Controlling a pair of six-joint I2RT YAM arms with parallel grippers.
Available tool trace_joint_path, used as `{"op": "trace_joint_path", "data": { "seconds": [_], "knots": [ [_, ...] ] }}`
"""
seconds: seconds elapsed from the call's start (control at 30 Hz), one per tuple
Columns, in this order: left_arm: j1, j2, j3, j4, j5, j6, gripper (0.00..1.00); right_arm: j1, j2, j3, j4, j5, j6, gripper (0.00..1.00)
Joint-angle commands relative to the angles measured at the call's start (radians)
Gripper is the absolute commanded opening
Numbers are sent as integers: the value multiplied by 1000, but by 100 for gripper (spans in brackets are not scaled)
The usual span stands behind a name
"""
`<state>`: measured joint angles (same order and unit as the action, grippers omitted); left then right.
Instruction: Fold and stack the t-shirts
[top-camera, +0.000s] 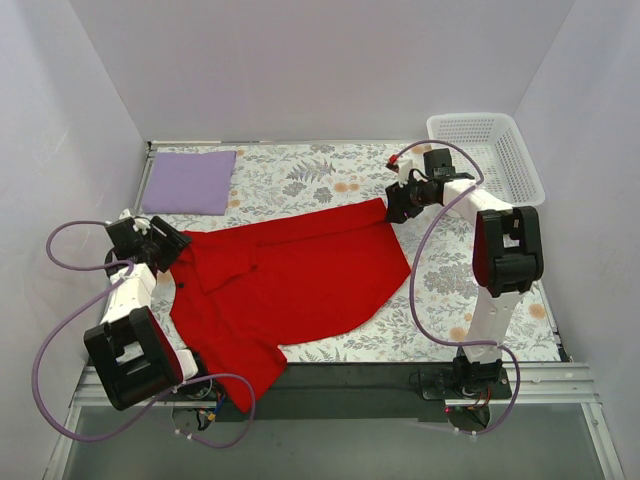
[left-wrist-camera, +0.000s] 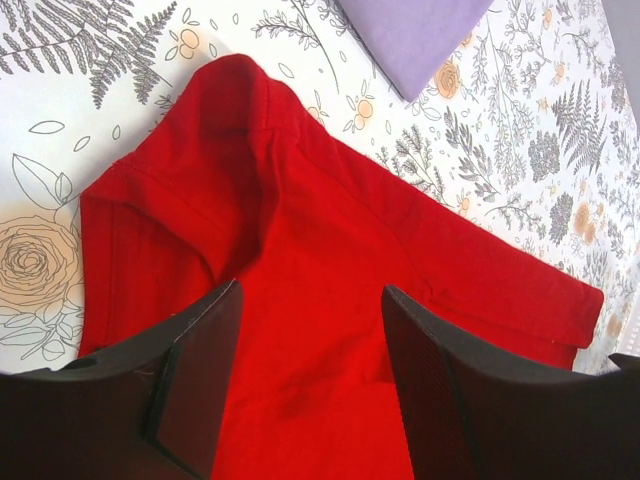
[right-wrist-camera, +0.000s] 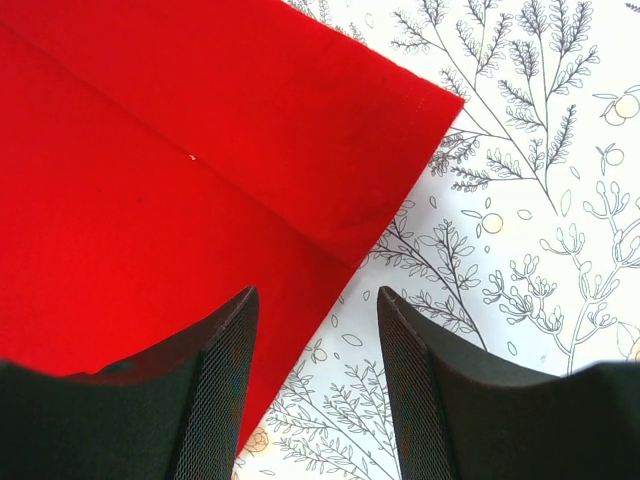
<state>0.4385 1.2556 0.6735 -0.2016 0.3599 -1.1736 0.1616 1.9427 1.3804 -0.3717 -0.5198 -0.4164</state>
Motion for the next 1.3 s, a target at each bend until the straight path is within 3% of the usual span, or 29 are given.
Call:
{"op": "trace_joint_path", "data": {
  "seconds": [0.0,0.6,0.8,0.9,1.23,1.27],
  "knots": [
    [-9,-41,-9,16,7,19,57,-5,27,51,2,-20,18,57],
    [-23,-39,-8,13,-6,26,57,-7,182,190,-1,-39,70,56],
    [-23,-39,-8,13,-3,23,57,-5,197,157,-1,-46,68,50],
    [-24,-39,-8,13,4,23,57,-5,190,131,-1,-48,64,44],
    [-24,-38,-11,30,39,22,56,-54,162,88,-6,-42,54,2],
    [-24,-32,-12,33,47,22,57,-62,157,85,-6,-37,50,1]
  ]
}}
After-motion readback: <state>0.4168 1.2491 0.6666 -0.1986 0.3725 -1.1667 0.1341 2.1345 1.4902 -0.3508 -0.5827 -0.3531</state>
